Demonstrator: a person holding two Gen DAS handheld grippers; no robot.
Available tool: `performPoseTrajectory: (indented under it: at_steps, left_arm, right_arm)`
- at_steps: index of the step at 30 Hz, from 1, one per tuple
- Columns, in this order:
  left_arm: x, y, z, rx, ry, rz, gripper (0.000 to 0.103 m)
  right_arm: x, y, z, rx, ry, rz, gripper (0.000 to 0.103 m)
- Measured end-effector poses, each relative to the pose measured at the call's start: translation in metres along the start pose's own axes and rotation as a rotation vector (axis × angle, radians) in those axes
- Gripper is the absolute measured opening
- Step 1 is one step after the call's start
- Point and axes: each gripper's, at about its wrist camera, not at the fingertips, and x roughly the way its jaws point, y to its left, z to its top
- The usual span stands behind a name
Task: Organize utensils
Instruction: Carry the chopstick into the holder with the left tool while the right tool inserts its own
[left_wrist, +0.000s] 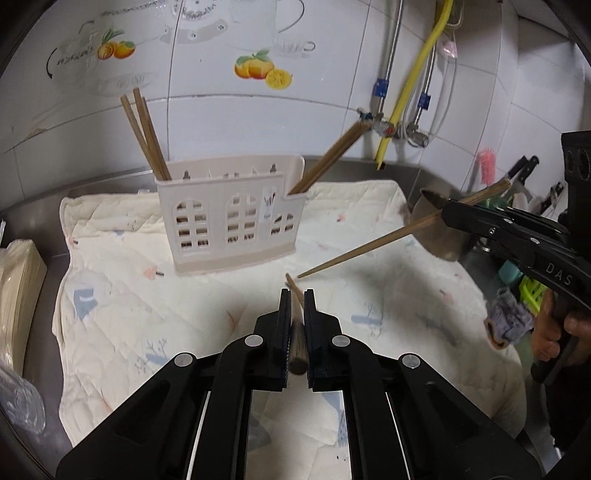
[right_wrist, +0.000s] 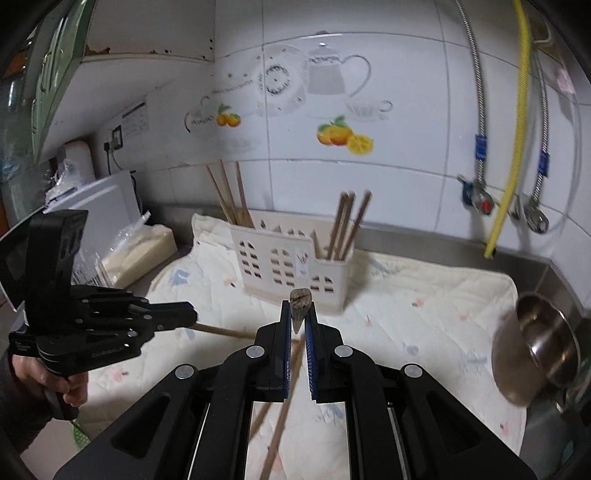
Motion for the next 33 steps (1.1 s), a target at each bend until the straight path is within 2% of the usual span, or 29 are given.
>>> performPoseTrajectory:
  at_steps: [7,12,18,27,33]
  left_arm:
    - [-0.004,0.002,0.018,0.015,-0.029,-0.016,0.006]
    - [-0.004,0.003,0.022,0.016,-0.028,-0.025,0.006]
    - [-0.006,-0.001,0.04,0.068,-0.03,-0.01,0.006]
    - [-0.014,0.004,0.093,0.124,-0.06,0.017,0.005]
    - [-0.036,0.015,0.14,0.127,-0.144,0.044,0.005]
  right_arm:
    - [0.001,0.007,0.03,-0.031,-0.02,0.035,0.007]
    - [0.003,0.009,0.032,-0.038,-0.02,0.04,0.007]
    - [0.005,0.007,0.035,-0.044,-0.015,0.039,0.007]
    - [0.004,-0.004,0.082,-0.064,-0.047,0.034,0.007]
    - [0.012,-0.013,0.115,-0.075,-0.049,0.014,0.007]
